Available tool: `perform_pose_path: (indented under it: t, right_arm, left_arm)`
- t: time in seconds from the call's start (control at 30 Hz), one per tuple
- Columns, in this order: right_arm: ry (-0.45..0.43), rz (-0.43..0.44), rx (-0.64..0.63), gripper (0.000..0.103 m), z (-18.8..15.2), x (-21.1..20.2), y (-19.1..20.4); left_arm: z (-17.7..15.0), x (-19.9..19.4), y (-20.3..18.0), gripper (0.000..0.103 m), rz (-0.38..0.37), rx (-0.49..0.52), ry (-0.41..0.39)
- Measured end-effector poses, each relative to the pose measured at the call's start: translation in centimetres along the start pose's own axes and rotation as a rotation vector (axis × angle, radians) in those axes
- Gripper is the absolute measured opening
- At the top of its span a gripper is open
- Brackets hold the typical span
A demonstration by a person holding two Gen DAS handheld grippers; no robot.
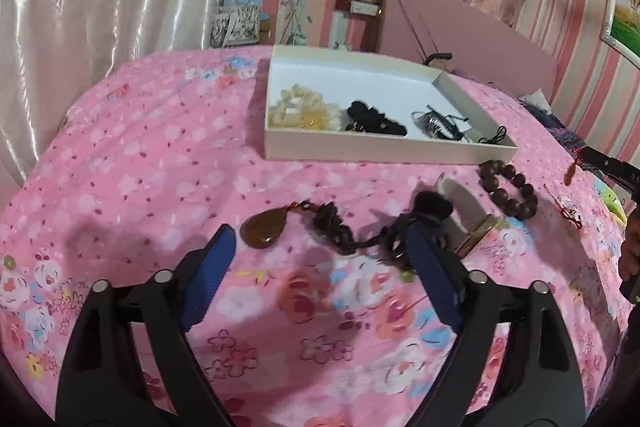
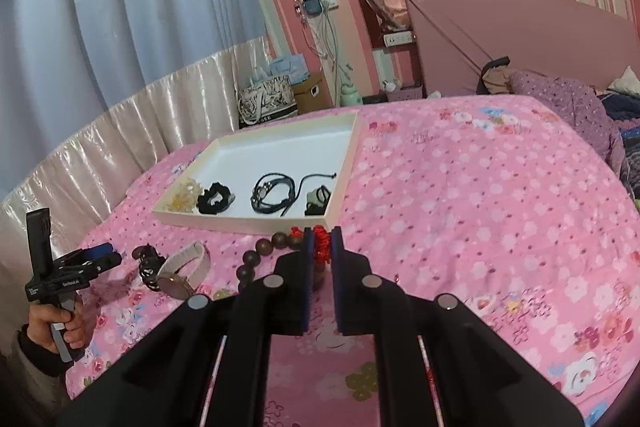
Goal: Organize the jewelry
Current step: 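Grasp the black claw clip with left while right grasps the red tassel cord, then carry the claw clip over the tray with left while right carries the tassel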
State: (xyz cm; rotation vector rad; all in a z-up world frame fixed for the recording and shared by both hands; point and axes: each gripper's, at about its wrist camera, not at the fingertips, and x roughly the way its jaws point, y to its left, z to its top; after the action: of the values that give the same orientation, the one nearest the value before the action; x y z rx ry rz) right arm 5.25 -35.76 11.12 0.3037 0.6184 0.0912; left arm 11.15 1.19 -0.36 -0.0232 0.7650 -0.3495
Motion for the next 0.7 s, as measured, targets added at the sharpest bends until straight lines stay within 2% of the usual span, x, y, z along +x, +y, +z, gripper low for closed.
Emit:
perform_pose_path:
  t: [0.1, 0.2, 0.3, 0.33, 0.37, 0.4, 0.7]
  right_arm:
    - [0.006, -0.008, -0.003, 0.007, -0.2, 0.3, -0.1]
    - [0.008, -0.005, -0.001, 0.008, -0.3, 0.4, -0.2]
    - [0.011, -0.003, 0.005, 0.008, -0.4, 0.6, -0.3]
    - [0.012, -0.002, 0.008, 0.008, -0.5, 0.6, -0.3]
    - [0.015, 0.002, 0.010, 0.008, -0.5, 0.7, -0.4]
    - [0.016, 0.005, 0.011, 0.008, -0.6, 0.7, -0.4]
    - [0.023, 0.009, 0.027, 0.008, -1.0, 1.0, -1.0]
  left_arm:
    - [-0.1, 0.6, -0.3, 0.066, -0.007, 0.004, 0.032]
    - [-0.4, 0.3, -1.8, 0.066, -0.061, 0.016, 0.021]
    - [-0.6, 0.7, -4.5, 0.065, -0.069, 0.091, 0.018]
    - [-0.7, 0.9, -5.0, 0.061, -0.080, 0.101, 0.028]
    - [-0.7, 1.3, -5.5, 0.048, -0.093, 0.111, 0.041]
    - [-0.8, 1.9, -6.0, 0.043, -0.102, 0.123, 0.059]
    - [-0.6, 3.4, -6.8, 0.045, -0.090, 0.144, 0.073]
